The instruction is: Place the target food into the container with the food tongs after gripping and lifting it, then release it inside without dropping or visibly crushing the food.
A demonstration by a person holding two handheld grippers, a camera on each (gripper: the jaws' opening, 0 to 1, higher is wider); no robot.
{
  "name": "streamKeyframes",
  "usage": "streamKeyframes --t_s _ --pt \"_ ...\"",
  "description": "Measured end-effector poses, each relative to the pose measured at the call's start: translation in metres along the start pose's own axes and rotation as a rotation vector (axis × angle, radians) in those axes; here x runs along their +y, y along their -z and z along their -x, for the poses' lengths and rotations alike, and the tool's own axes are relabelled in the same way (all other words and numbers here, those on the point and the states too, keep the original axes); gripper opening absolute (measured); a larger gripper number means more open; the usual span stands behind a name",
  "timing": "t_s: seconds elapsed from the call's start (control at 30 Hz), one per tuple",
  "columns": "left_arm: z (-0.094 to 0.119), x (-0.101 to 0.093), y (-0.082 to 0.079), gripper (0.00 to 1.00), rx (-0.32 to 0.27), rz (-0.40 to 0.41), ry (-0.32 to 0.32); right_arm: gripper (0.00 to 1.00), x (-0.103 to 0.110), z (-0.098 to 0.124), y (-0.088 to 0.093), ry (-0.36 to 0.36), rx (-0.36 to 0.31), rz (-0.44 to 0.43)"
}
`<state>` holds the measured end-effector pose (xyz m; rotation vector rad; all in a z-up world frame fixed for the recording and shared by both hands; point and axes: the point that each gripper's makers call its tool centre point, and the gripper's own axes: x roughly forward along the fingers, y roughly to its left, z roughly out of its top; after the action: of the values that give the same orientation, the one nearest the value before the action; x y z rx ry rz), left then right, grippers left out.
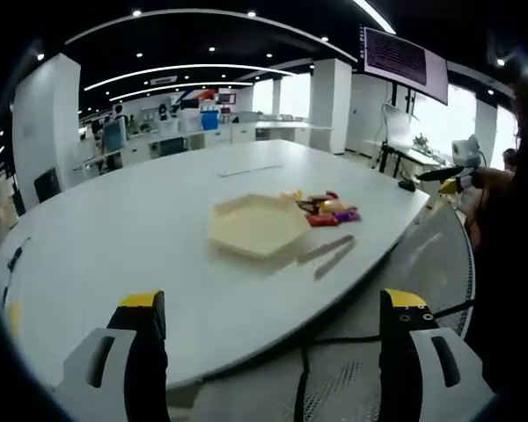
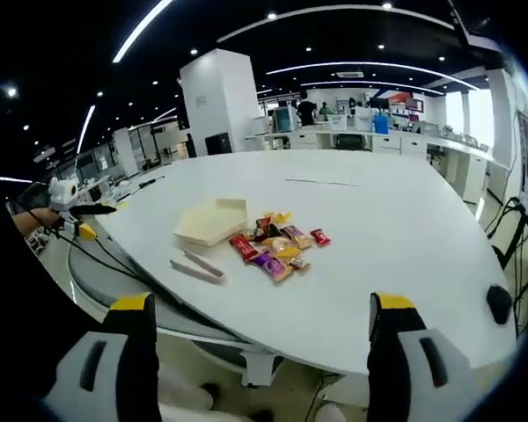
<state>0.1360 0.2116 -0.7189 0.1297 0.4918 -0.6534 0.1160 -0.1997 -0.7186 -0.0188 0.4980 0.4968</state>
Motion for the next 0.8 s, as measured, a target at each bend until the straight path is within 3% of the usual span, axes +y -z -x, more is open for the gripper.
streamKeyframes --t_s 0.8 --pt "-0.0023 -0.0025 -0.0034 0.99 0.001 -0.011 0.008 1.0 -0.0059 -0.0038 0.0031 0.011 -0.001 0.001"
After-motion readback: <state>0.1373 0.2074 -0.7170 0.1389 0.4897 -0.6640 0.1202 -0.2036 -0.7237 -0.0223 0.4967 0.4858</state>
